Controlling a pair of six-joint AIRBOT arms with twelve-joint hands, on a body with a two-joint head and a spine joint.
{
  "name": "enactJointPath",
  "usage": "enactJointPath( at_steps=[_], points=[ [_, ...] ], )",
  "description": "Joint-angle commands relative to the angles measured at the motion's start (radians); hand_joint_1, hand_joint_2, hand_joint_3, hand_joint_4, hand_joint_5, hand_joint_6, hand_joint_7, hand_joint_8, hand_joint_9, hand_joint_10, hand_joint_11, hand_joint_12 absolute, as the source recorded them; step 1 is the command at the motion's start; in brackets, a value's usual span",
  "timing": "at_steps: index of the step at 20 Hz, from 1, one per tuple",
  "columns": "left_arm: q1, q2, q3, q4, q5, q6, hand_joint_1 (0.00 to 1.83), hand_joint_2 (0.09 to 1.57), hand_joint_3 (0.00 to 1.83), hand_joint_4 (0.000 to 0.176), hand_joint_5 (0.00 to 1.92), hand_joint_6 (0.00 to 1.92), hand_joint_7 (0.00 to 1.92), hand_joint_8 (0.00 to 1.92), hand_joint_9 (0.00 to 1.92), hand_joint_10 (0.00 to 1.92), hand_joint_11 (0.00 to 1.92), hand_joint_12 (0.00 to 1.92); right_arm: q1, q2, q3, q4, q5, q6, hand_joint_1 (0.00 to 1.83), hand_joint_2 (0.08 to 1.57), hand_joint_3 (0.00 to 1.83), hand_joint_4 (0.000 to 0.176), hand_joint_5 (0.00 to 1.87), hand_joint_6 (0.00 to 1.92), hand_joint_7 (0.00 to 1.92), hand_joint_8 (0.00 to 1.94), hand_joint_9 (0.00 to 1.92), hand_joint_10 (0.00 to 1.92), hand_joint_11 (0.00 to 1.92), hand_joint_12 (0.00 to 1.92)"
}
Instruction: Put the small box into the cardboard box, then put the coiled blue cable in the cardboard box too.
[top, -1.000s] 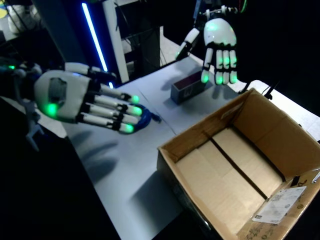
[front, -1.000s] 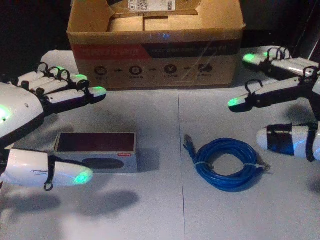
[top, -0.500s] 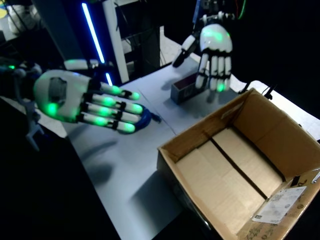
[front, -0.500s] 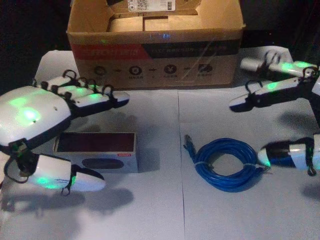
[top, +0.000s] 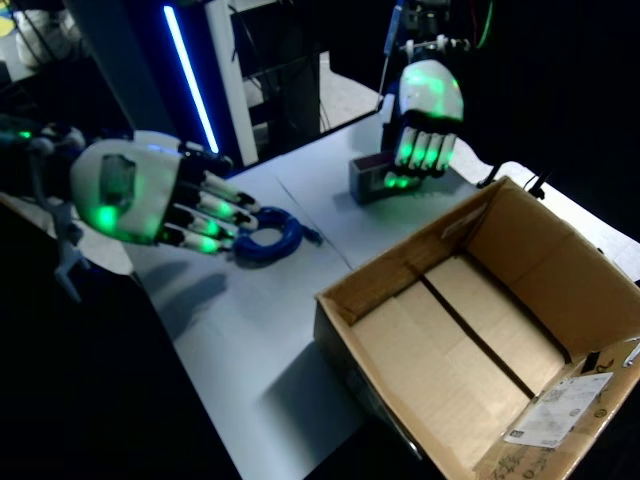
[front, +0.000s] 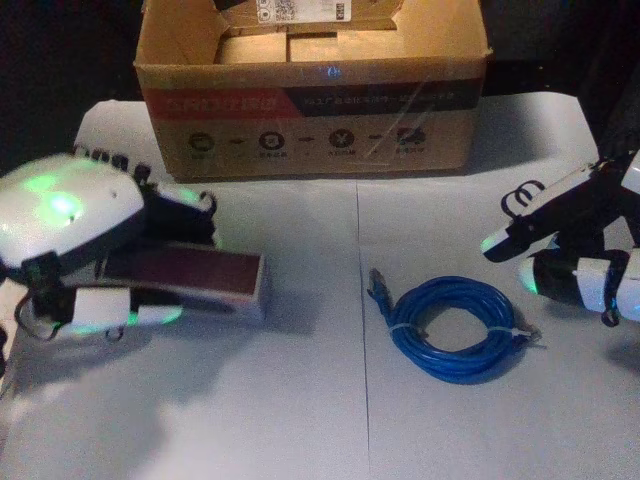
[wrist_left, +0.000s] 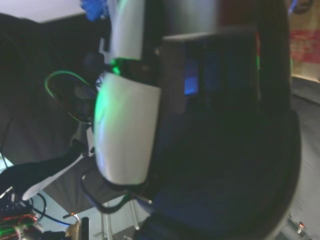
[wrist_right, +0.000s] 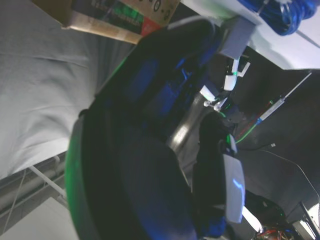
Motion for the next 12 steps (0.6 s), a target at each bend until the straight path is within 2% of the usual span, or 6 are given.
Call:
enactJointPath(
  at_steps=[1, 8, 9, 10, 11, 12],
  points=[
    [-0.032, 0.002, 0.005, 0.011, -0.162, -0.011, 1.25, 1.11, 0.0, 0.0, 1.07, 0.66, 0.94, 1.22, 0.98, 0.97, 0.85, 1.34, 0.015, -0.002, 0.002, 0.013, 0.118, 0.009, 0.47, 1.33, 0.0, 0.0, 0.92, 0.0, 1.0, 0.0, 1.18, 0.07, 0.88, 1.05],
    [-0.29, -0.038, 0.118, 0.052, -0.17, -0.011, 1.37, 1.08, 0.0, 0.0, 1.0, 0.78, 1.07, 0.8, 0.99, 1.19, 0.7, 1.29, 0.015, -0.009, 0.007, 0.01, 0.118, 0.009, 0.62, 1.29, 0.0, 0.0, 0.91, 0.0, 1.0, 0.0, 1.24, 0.13, 0.95, 1.25],
    [-0.322, -0.053, 0.139, 0.052, -0.155, -0.011, 1.38, 1.06, 0.0, 0.0, 1.03, 0.71, 1.13, 0.69, 1.04, 1.14, 0.74, 1.3, 0.015, -0.01, 0.008, 0.01, 0.118, 0.009, 0.62, 1.29, 0.0, 0.0, 0.89, 0.0, 0.99, 0.0, 1.11, 0.45, 0.96, 1.29],
    [-0.367, -0.07, 0.165, 0.053, -0.135, -0.011, 1.26, 1.07, 0.0, 0.0, 1.01, 0.83, 1.14, 0.82, 1.05, 0.54, 0.67, 1.23, 0.015, -0.01, 0.009, 0.008, 0.118, 0.009, 0.63, 1.29, 0.0, 0.0, 0.9, 0.0, 1.0, 0.0, 1.04, 0.66, 0.95, 1.31],
    [-0.41, -0.089, 0.192, 0.053, -0.117, -0.01, 1.26, 1.07, 0.0, 0.0, 1.0, 0.84, 1.15, 0.81, 1.14, 0.34, 0.74, 1.16, 0.015, -0.011, 0.011, 0.006, 0.118, 0.009, 0.62, 1.3, 0.0, 0.0, 0.9, 0.0, 1.0, 0.0, 1.01, 0.75, 0.94, 1.35],
    [-0.447, -0.112, 0.225, 0.048, -0.097, -0.011, 1.38, 1.09, 0.0, 0.0, 0.92, 0.9, 1.07, 0.86, 0.98, 1.12, 0.78, 1.17, 0.015, -0.013, 0.013, 0.004, 0.118, 0.009, 0.67, 1.28, 0.0, 0.0, 0.92, 0.0, 1.01, 0.0, 1.0, 0.82, 0.94, 1.34]
  ],
)
